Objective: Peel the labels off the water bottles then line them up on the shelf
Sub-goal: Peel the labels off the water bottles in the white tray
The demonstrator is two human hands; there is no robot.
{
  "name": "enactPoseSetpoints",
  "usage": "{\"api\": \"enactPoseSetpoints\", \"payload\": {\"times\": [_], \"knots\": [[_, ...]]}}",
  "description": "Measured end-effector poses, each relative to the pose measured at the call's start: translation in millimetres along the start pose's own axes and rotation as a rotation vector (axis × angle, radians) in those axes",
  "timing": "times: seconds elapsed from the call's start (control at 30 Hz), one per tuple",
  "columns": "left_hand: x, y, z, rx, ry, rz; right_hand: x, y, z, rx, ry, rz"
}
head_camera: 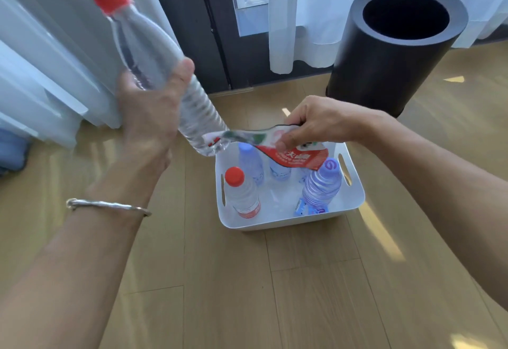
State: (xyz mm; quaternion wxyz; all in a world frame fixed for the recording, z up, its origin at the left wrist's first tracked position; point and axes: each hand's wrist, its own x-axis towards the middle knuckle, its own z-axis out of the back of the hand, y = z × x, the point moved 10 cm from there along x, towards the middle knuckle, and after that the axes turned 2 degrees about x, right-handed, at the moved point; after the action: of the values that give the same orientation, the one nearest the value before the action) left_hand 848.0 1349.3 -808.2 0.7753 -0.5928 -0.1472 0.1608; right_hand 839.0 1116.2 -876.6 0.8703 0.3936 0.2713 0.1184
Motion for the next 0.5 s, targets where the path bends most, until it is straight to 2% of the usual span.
{"api": "enactPoseSetpoints", "payload": {"times": [0.1,0.23,0.33,0.5], "knots": [[7.4,-9.3,12.8,-0.11,-0.052,-0.017,-6.0,-15.2,8.5,0.025,0.006,-0.057],[8.0,-12.8,17.8,-0.12,-0.064,-0.04,-12.0,-41.1,32.3,0.02,-0.026,-0.157],[0.5,-9.0,6.4,-0.094,0.006,-0.04,-16.2,-67.0,47.2,0.043,-0.059,-0.234],[-22.9,-10.9,-26.5,-0.069,0.163,-0.085,-28.2,-124.1,64.1,0.021,-0.22,-0.372]]}}
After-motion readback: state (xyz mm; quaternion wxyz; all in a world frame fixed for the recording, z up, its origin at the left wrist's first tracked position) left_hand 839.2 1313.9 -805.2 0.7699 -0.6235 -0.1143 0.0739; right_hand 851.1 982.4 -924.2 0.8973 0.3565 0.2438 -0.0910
